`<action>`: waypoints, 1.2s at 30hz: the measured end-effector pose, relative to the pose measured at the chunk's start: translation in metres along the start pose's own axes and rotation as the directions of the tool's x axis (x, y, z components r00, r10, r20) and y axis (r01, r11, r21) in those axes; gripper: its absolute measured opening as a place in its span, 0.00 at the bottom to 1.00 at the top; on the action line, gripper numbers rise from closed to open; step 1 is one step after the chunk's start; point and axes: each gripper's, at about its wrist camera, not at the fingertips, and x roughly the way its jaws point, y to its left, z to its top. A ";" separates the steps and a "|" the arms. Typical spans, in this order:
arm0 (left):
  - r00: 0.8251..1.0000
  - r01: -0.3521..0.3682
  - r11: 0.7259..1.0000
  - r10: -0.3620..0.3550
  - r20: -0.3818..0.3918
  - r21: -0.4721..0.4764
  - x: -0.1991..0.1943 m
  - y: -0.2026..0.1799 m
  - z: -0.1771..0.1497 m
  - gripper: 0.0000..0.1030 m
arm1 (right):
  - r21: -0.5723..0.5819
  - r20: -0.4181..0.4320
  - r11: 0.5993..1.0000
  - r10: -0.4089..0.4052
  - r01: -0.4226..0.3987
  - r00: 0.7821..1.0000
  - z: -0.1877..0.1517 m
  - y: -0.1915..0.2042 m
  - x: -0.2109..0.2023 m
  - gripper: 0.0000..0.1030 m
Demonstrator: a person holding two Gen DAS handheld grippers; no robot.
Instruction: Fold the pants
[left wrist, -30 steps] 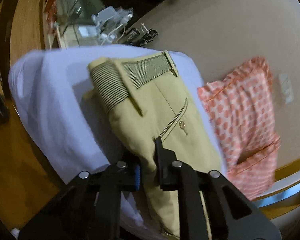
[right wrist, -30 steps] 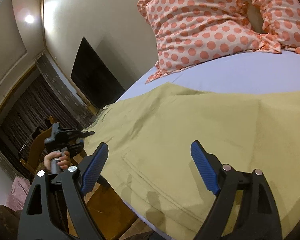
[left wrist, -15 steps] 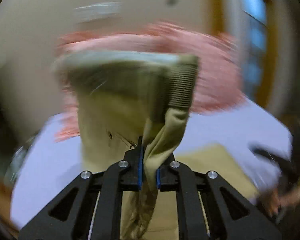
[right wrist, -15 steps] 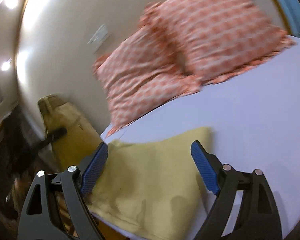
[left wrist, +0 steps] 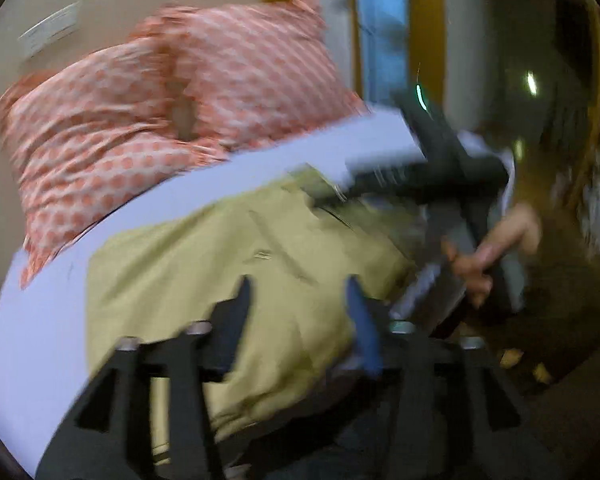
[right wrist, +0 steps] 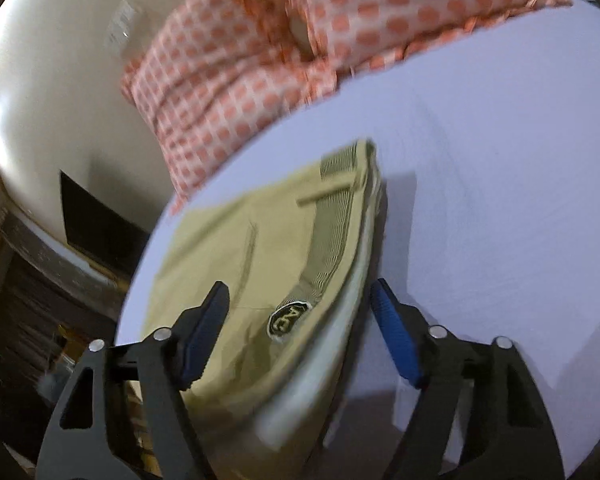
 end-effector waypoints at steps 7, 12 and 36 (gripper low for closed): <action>0.972 -0.202 0.854 0.114 -0.206 -0.480 0.045 0.181 -0.019 0.61 | -0.050 -0.009 0.998 0.046 -0.047 0.999 -0.001 0.008 0.011 0.61; 0.963 -0.100 0.845 -0.050 -0.264 -0.525 0.083 0.197 -0.028 0.70 | -0.098 -0.036 0.991 0.087 -0.090 0.996 -0.004 0.010 0.015 0.53; 0.927 -0.372 0.853 0.320 -0.196 -0.367 0.141 0.225 0.083 0.33 | -0.065 0.106 0.934 -0.344 0.351 0.933 0.138 -0.003 0.037 0.46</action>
